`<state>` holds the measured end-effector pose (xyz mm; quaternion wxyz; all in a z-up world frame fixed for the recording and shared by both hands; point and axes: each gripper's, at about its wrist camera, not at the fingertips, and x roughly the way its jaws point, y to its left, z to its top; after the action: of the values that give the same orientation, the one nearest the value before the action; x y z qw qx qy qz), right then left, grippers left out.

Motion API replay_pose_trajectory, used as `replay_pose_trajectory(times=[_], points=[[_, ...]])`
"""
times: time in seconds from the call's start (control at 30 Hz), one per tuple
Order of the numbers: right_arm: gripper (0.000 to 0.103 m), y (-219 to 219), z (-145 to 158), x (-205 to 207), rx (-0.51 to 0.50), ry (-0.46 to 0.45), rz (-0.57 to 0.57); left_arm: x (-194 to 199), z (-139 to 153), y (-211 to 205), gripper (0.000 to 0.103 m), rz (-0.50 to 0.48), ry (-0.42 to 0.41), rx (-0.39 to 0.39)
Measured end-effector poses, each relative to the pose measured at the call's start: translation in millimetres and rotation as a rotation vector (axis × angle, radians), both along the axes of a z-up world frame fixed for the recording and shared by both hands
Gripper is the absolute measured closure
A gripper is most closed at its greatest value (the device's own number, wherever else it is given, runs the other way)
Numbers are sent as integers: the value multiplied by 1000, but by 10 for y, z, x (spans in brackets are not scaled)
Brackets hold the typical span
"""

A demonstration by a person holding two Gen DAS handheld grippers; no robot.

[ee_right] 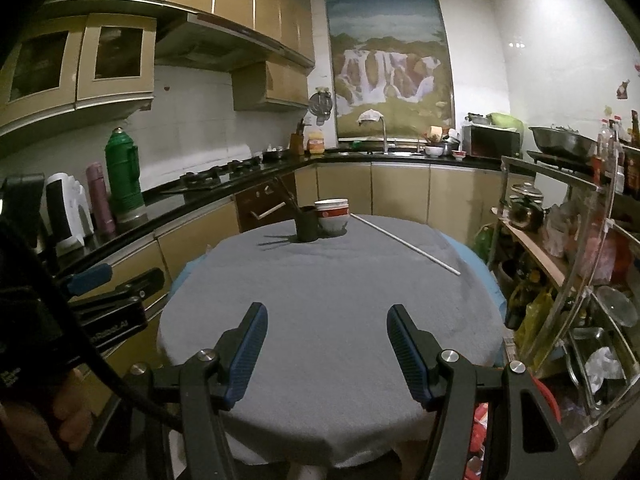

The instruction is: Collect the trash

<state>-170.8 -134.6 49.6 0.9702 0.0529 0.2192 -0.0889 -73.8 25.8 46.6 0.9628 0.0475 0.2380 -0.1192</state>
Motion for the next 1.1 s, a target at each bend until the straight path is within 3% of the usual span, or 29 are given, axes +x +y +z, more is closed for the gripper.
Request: replay_pose_trajectory(times=[0.73,1.1], points=[[36,31,87,406,18,-13,38,245,-61,188,26,88,14,8],[36,-113,-147,907,44,28,75,668,-311,178,26,153,84,36]])
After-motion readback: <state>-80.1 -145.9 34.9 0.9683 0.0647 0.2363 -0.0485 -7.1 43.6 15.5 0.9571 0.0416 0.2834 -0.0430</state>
